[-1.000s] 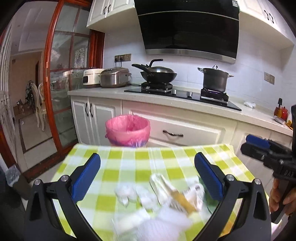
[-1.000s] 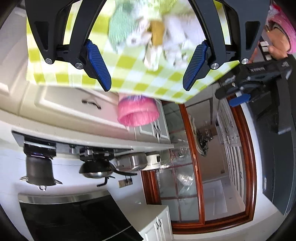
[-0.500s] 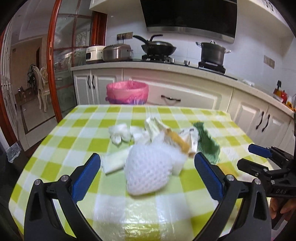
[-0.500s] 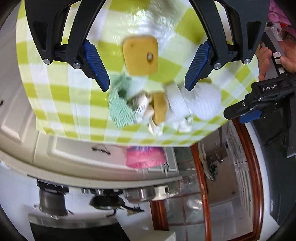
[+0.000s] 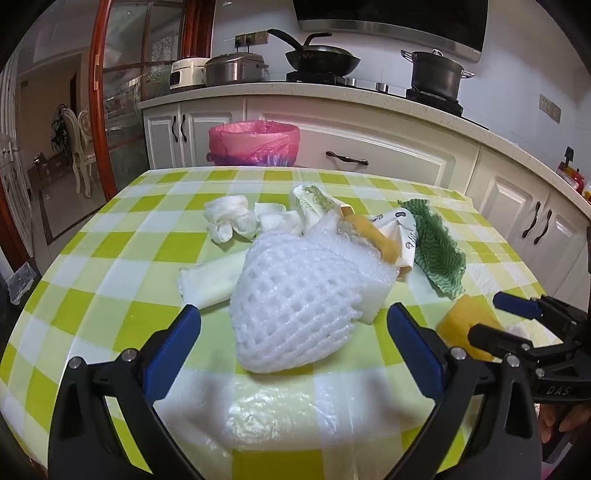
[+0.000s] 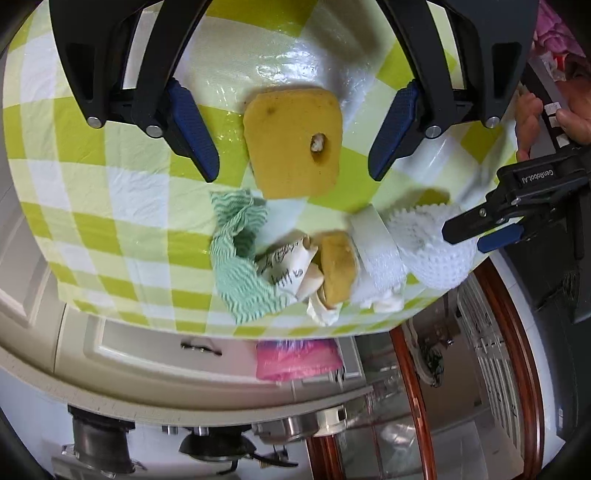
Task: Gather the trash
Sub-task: 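Grasp the white foam fruit net with the left tool while the right tool grasps the yellow sponge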
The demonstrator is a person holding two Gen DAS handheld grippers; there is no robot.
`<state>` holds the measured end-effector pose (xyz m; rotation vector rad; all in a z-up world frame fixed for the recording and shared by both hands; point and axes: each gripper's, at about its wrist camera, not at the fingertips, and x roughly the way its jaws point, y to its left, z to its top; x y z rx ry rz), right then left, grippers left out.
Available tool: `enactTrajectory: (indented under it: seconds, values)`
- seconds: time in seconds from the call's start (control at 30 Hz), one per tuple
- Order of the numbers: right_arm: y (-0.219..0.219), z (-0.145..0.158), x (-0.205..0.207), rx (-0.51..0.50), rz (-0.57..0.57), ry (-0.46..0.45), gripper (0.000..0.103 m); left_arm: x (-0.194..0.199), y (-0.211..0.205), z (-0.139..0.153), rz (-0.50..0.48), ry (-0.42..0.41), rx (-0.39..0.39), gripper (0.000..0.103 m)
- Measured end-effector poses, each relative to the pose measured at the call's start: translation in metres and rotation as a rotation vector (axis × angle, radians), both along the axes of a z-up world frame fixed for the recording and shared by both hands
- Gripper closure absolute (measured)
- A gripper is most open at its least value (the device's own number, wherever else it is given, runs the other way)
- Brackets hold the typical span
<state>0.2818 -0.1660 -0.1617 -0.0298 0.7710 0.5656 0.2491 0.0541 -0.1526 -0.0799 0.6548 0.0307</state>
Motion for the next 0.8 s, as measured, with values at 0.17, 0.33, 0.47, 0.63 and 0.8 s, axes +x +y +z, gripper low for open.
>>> enactTrajectory:
  seconds: [0.17,0.33,0.47,0.63,0.8]
  values:
    - [0.003,-0.006,0.006,-0.016,0.015,0.040,0.032,0.013,0.001,-0.001,-0.011,0.011,-0.005,0.010]
    - [0.004,-0.010,0.009,-0.028,0.018,0.069,0.041,0.023,0.004,-0.006,-0.023,0.037,-0.036,0.030]
    - [0.004,-0.015,0.011,-0.033,0.020,0.096,0.049,0.022,0.001,-0.011,-0.043,0.045,-0.014,0.044]
    - [0.002,-0.014,0.009,-0.024,0.031,0.089,0.054,0.017,-0.001,-0.012,-0.063,0.041,0.004,0.059]
    - [0.001,0.001,0.002,-0.003,0.021,0.039,0.054,0.006,-0.001,0.001,-0.069,0.002,0.008,0.063]
